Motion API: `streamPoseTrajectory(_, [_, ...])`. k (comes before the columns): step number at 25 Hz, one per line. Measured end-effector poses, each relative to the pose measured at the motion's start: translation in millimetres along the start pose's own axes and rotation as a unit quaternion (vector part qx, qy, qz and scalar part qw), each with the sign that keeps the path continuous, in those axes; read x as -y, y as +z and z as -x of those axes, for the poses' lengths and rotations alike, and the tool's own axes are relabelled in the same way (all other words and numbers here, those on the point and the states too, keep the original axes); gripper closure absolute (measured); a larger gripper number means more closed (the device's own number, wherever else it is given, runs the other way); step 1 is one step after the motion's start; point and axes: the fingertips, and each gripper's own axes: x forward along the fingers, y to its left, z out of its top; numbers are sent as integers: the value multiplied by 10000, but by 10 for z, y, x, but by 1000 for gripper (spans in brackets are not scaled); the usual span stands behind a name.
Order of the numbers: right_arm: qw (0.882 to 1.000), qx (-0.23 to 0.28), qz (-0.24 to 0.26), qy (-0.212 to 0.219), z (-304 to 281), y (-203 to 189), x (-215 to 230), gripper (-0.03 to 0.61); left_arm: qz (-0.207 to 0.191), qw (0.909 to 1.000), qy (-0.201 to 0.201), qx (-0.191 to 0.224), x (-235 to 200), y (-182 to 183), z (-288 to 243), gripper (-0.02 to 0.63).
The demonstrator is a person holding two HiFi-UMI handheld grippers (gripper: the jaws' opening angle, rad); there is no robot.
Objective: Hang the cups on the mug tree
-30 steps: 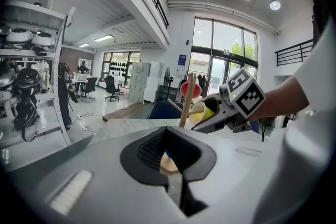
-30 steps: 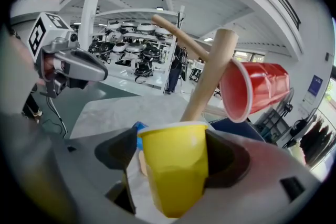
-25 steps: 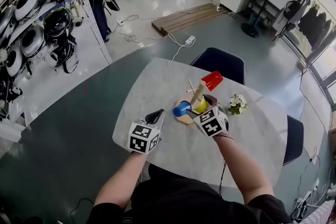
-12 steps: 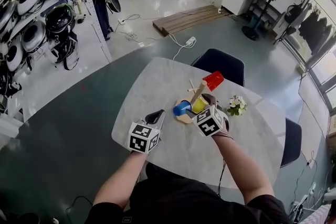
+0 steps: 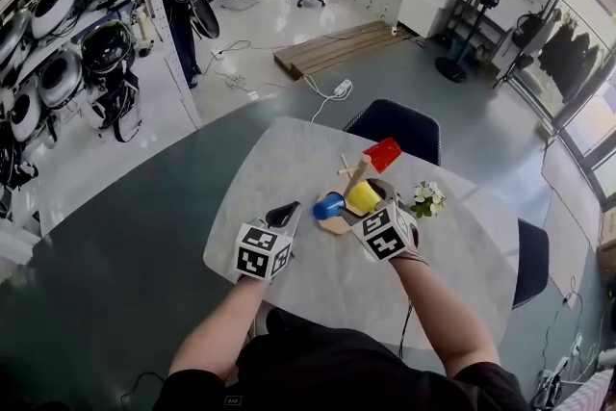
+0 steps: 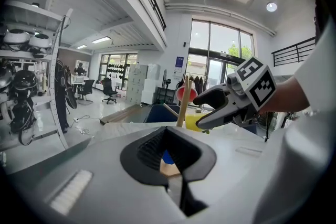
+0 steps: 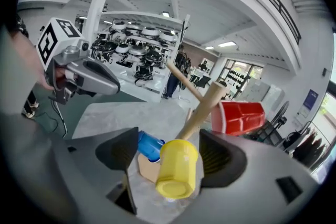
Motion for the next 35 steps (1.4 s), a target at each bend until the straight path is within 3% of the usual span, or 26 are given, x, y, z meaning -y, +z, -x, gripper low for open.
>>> streamPoseTrajectory(5, [9992,325,-150,-195,261,80,41,213,-167,9997,-50,167,4,233,15,603])
streamPoseTrajectory(8, [9942,768,-681,-313,454,138,54,213,-253,9994,-69,239,-30,350,69,603])
streamPoseTrajectory(12, [9751,1460,-1615,-417,721,224,71,213,-364,9988,-70,318,-100,495,178,603])
streamPoseTrajectory(17, [9487,2014,-2328,-716,954,275,166,223,-587,9971,-196,440,-140,701,308,603])
streamPoseTrajectory(19, [9384,2193,-2527,-865,1035,296,195,273,-625,9965,-264,481,-156,745,368,603])
streamPoseTrajectory(21, [9309,2343,-2612,-1015,1115,311,202,404,-650,9959,-316,542,-170,784,436,603])
streamPoseTrajectory(25, [9237,2602,-2521,-1242,1249,383,212,447,-653,9952,-199,704,-271,911,544,603])
streamPoseTrajectory(30, [9138,2806,-2755,-1018,1369,358,183,525,-547,9946,9,887,-251,1042,667,603])
streamPoseTrajectory(35, [9230,2727,-2596,-795,1413,308,190,565,-414,9946,71,948,-101,1071,584,603])
